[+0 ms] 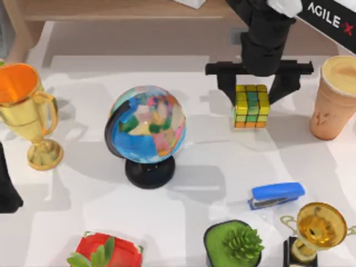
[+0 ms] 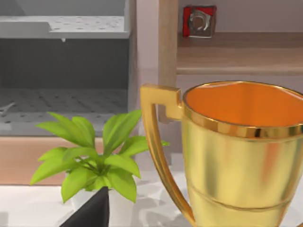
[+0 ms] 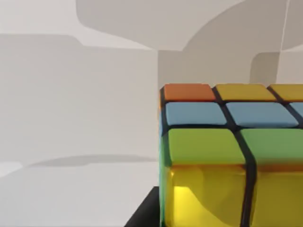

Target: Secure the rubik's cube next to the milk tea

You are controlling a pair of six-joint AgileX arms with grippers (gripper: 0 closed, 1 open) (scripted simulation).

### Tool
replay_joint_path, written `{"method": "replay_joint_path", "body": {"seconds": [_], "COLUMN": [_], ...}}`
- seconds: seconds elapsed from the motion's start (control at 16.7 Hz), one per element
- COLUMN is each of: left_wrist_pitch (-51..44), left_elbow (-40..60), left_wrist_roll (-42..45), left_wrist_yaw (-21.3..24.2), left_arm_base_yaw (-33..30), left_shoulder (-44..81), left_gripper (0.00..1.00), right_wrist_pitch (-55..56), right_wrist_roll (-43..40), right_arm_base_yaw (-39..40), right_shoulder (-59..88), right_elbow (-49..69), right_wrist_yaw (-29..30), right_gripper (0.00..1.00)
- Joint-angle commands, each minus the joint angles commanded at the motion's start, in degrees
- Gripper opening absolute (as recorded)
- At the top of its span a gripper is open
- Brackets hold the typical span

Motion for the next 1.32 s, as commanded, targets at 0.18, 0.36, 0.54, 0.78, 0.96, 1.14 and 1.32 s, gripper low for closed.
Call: {"method": "replay_joint_path", "body": {"seconds": [0.18,0.36,0.54,0.78,0.96,1.14,1.32], "left_wrist_pitch": [0.00,0.00,0.00,0.00,0.00,0.00,0.00], "left_elbow": [0.00,0.00,0.00,0.00,0.00,0.00,0.00], "left_wrist_roll": [0.00,0.00,0.00,0.00,0.00,0.00,0.00], "left_wrist_yaw": [0.00,0.00,0.00,0.00,0.00,0.00,0.00], "left_arm_base_yaw": [0.00,0.00,0.00,0.00,0.00,0.00,0.00], "left_shoulder": [0.00,0.00,0.00,0.00,0.00,0.00,0.00], "left_gripper": [1.00,1.00,1.00,1.00,1.00,1.00,1.00], "right_wrist_pitch": [0.65,5.38,10.30,12.97,12.17,11.09,9.66], "right_wrist_roll": [-0.03,-0.40,-0.74,-1.31,-1.69,-1.88,-1.69], "right_arm_base_yaw": [0.40,0.95,0.95,0.01,-1.04,-1.85,-1.87], "right_shoulder": [-0.08,-0.36,-0.75,-1.42,-0.91,-1.19,-1.27], "right_elbow": [0.48,2.60,4.63,6.10,4.88,3.62,1.76], "right_wrist_yaw": [-0.48,-3.49,-5.32,-6.16,-5.91,-4.89,-3.65], "right_gripper": [0.00,0.00,0.00,0.00,0.00,0.00,0.00]}}
